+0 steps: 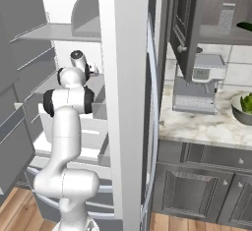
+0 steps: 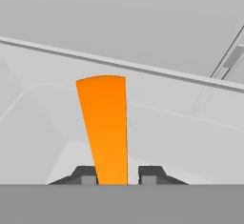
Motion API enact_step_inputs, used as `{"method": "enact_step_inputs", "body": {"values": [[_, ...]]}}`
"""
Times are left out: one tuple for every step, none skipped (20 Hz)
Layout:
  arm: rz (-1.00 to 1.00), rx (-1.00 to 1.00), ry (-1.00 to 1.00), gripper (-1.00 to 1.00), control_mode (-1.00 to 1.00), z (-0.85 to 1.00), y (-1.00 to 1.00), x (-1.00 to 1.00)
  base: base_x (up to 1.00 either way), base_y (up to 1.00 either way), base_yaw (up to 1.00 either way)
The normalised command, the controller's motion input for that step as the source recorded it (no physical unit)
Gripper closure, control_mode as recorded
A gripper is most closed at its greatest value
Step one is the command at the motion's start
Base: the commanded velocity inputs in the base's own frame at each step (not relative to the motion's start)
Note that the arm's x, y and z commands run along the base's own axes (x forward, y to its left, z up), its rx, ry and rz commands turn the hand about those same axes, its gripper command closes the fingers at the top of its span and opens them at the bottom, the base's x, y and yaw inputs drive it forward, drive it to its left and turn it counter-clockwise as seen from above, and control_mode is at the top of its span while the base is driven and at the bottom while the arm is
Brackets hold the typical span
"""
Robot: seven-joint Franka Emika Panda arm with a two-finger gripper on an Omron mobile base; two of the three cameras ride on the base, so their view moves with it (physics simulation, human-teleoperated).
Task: Pick the cheese from the fridge and the cheese grater from the cabinet and place them next to the salad bowl.
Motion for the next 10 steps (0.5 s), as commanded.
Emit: {"method": "enact_step_inputs", "body": {"values": [[0.00, 0.01, 0.00, 1.00, -1.00, -0.46, 0.00, -0.18, 0.00, 0.00, 0.00], [0.00, 0.02, 0.00, 1.00, -1.00, -0.44, 0.00, -0.24, 0.00, 0.00, 0.00], [0.00, 0.03, 0.00, 1.00, -1.00, -0.45, 0.00, -0.27, 0.00, 0.00, 0.00], [0.00, 0.03, 0.00, 1.00, -1.00, -0.42, 0.01, -0.38, 0.00, 0.00, 0.00], [0.00, 0.03, 0.00, 1.00, -1.00, -0.39, 0.00, -0.42, 0.00, 0.00, 0.00], [0.00, 0.01, 0.00, 1.00, -1.00, -0.40, 0.00, -0.47, 0.00, 0.00, 0.00], [0.00, 0.01, 0.00, 1.00, -1.00, -0.38, 0.00, -0.48, 0.00, 0.00, 0.00], [0.00, 0.01, 0.00, 1.00, -1.00, -0.37, 0.00, -0.49, 0.00, 0.00, 0.00], [0.00, 0.01, 0.00, 1.00, -1.00, -0.35, 0.00, -0.50, 0.00, 0.00, 0.00], [0.00, 0.01, 0.00, 1.00, -1.00, -0.32, 0.00, -0.52, 0.00, 0.00, 0.00]]}}
